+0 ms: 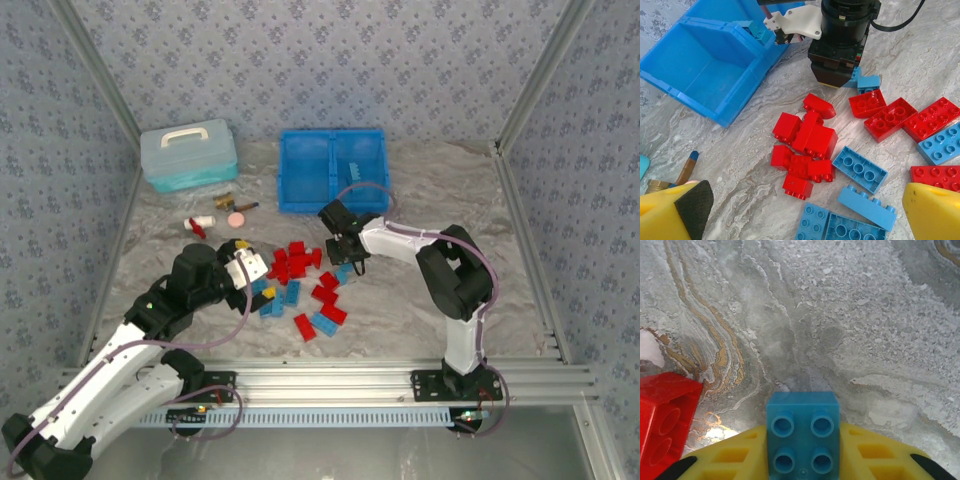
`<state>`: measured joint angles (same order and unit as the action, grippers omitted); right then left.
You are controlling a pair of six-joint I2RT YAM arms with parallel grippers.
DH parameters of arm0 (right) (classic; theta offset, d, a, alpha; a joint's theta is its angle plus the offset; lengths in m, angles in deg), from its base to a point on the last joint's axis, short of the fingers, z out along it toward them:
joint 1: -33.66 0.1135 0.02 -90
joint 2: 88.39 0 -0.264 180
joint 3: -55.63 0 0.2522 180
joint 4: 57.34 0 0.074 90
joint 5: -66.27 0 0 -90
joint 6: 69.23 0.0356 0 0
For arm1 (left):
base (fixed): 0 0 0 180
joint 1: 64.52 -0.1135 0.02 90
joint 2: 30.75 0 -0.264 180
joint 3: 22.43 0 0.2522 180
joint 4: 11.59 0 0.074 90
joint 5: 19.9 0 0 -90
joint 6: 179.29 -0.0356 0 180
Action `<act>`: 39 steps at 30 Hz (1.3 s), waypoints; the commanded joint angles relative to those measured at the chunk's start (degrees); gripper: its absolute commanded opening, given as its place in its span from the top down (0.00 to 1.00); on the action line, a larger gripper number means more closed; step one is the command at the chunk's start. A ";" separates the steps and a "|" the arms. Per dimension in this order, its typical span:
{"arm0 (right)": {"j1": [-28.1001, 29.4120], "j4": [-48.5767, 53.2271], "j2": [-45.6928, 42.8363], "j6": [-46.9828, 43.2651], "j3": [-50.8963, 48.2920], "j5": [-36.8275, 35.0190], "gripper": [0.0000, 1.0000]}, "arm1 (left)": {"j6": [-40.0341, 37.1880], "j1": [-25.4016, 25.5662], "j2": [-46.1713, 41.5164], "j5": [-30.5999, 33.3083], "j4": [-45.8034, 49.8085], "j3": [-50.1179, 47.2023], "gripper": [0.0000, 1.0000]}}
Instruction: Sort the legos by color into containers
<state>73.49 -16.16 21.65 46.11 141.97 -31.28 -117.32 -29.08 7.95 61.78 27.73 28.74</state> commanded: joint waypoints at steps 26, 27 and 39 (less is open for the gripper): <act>-13.91 14.61 13.81 -17.21 49.90 -14.34 0.73 | -0.58 0.35 -0.80 -0.34 0.72 0.96 0.01; -14.25 16.74 17.49 -17.83 54.81 -15.41 0.73 | -0.58 0.41 -0.82 -0.32 0.72 0.90 0.01; -15.96 23.86 32.23 -18.22 75.35 -15.65 0.55 | -0.53 0.51 -0.88 -0.53 0.58 0.92 0.01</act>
<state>57.88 5.41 54.61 28.41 213.99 -45.49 -117.34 -28.86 7.93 61.80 27.78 28.74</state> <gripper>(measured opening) 0.442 0.993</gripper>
